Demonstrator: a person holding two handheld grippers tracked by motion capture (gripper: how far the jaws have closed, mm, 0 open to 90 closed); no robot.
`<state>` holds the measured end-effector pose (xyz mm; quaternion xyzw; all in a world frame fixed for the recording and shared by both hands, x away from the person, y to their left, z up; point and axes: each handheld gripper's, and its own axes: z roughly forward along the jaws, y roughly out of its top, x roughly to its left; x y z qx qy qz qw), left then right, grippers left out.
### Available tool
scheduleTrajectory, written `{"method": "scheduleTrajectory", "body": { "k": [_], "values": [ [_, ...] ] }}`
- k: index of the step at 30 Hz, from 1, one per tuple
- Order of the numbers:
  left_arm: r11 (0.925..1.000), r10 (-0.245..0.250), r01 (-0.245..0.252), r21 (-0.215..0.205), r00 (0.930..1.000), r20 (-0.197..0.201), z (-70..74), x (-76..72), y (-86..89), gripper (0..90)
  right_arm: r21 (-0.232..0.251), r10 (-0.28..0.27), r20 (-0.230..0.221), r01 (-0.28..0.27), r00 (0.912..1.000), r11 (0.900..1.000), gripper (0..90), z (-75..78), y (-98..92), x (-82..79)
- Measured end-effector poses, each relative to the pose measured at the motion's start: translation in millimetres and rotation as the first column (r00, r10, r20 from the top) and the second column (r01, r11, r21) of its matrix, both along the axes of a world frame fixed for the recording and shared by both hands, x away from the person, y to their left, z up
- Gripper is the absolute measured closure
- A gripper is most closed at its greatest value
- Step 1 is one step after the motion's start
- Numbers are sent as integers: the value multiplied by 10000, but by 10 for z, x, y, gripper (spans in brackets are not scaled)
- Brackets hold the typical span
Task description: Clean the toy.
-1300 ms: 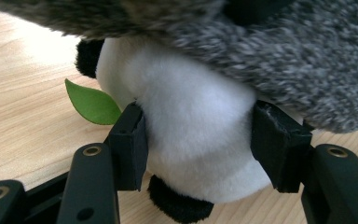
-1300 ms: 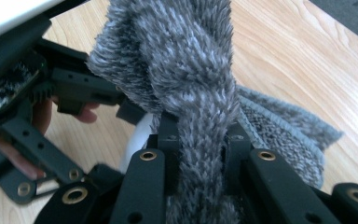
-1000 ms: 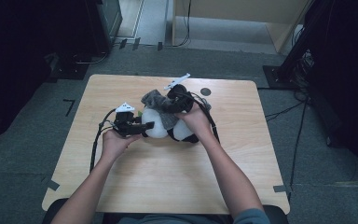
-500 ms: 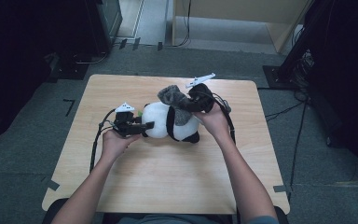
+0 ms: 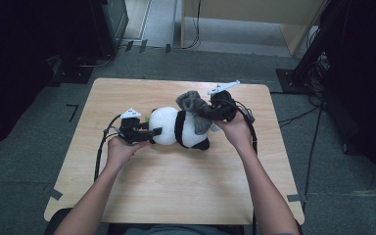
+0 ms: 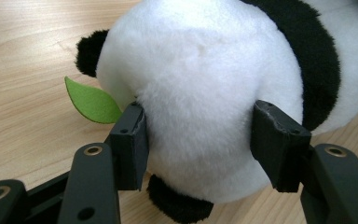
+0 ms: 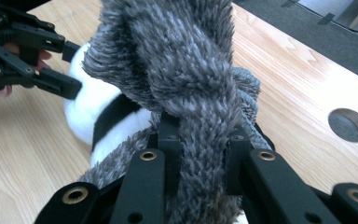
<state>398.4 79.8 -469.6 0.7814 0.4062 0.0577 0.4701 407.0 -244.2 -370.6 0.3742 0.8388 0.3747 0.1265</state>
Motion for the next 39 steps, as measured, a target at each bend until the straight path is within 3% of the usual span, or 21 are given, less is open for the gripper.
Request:
{"method": "scheduleTrajectory", "body": {
  "k": [5, 10, 14, 20, 27, 39],
  "values": [
    [10000, 6, -6, -19, 10000, -2, -5, 2, 3, 419, -132, -212, -7, 212, 9998, 9997, 761, -2, -101, -49],
    [10000, 27, -27, -7, 10000, -27, -4, 4, 3, 419, 127, -108, 251, 105, 9996, 9999, 764, 83, -60, -109],
    [10000, 9, -9, 25, 10000, -44, -2, 3, 5, 419, 85, 313, 508, -318, 9982, 9995, 764, 173, 125, -145],
    [10000, 42, -41, 34, 10000, -65, 0, -1, 1, 418, -44, 922, 361, -921, 9951, 9957, 764, 183, 457, -116],
    [10000, 46, -46, 56, 10000, -54, 1, -3, -1, 418, -528, 1441, -6, -1439, 9896, 9882, 764, 85, 822, -25],
    [9999, 82, -82, 94, 10000, -13, 7, -10, -7, 420, -783, 2007, -511, -2043, 9783, 9758, 763, -121, 1262, 49]
  ]
}}
